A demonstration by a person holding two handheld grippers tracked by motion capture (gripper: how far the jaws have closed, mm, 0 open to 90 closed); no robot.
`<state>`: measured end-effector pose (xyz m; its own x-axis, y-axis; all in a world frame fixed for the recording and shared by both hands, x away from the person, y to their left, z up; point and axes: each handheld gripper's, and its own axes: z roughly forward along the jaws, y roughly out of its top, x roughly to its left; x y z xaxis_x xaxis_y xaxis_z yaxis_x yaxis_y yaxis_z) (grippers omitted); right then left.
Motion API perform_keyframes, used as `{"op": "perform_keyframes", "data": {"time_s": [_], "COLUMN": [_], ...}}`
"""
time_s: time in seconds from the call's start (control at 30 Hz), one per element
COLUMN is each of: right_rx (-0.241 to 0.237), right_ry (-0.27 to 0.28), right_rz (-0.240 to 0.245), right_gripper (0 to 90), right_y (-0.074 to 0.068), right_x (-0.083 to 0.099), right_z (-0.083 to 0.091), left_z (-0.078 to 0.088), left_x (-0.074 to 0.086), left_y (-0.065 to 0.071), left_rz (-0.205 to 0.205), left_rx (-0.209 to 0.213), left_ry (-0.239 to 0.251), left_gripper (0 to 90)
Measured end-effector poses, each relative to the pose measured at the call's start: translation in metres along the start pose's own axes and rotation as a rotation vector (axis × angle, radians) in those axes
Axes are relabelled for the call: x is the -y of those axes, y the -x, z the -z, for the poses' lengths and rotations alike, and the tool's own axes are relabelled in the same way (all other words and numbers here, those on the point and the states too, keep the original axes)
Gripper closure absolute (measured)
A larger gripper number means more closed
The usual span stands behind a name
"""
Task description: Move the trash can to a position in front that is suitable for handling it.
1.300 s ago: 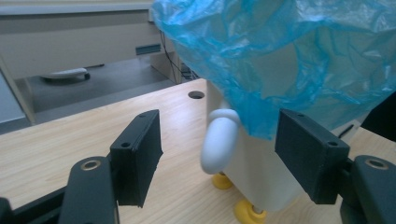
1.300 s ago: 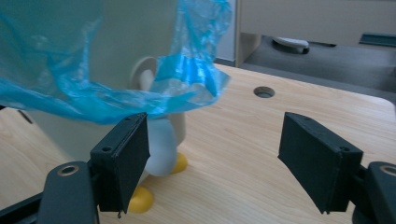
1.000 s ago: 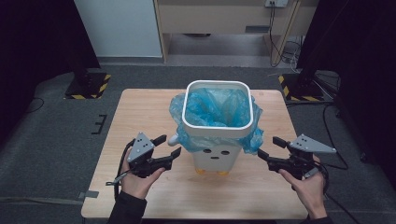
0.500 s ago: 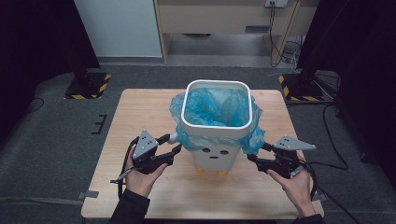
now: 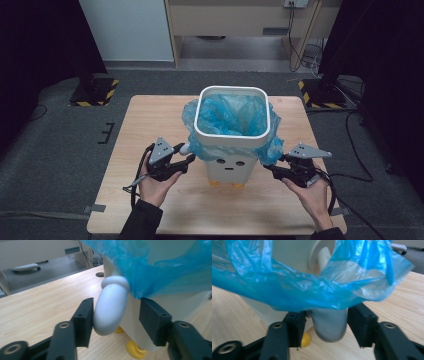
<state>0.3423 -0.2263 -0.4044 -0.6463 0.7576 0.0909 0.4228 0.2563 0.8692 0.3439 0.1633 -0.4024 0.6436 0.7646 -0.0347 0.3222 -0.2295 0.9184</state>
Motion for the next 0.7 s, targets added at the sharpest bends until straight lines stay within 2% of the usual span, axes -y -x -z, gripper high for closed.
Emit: {"op": "perform_keyframes", "data": {"time_s": [0.1,0.13,0.23,0.37,0.5,0.7], "right_rx": [0.004,0.002,0.001,0.001,-0.008,-0.025], "right_ry": [-0.006,-0.005,0.0,0.0,0.01,0.012], "right_rz": [0.017,0.005,0.009,0.008,0.016,0.004], "right_gripper": [54.1,54.1,54.4,54.7,54.9,54.9], "right_y": [-0.001,-0.001,-0.001,-0.003,-0.008,-0.016], "right_x": [-0.001,-0.001,-0.001,-0.001,-0.002,-0.006], "right_z": [-0.002,-0.002,-0.003,-0.006,-0.011,-0.021], "left_z": [0.0,0.0,0.001,0.005,0.009,0.019], "left_x": [0.002,0.002,0.002,-0.001,0.0,0.002], "left_y": [-0.002,-0.003,-0.003,-0.001,-0.005,-0.013], "left_rz": [0.01,0.017,0.014,-0.014,0.01,0.018], "left_rx": [-0.008,-0.002,-0.004,-0.023,-0.042,-0.058], "left_ry": [0.0,0.002,0.003,0.006,0.007,-0.002], "left_gripper": [58.5,60.0,60.9,63.0,63.5,63.5]}}
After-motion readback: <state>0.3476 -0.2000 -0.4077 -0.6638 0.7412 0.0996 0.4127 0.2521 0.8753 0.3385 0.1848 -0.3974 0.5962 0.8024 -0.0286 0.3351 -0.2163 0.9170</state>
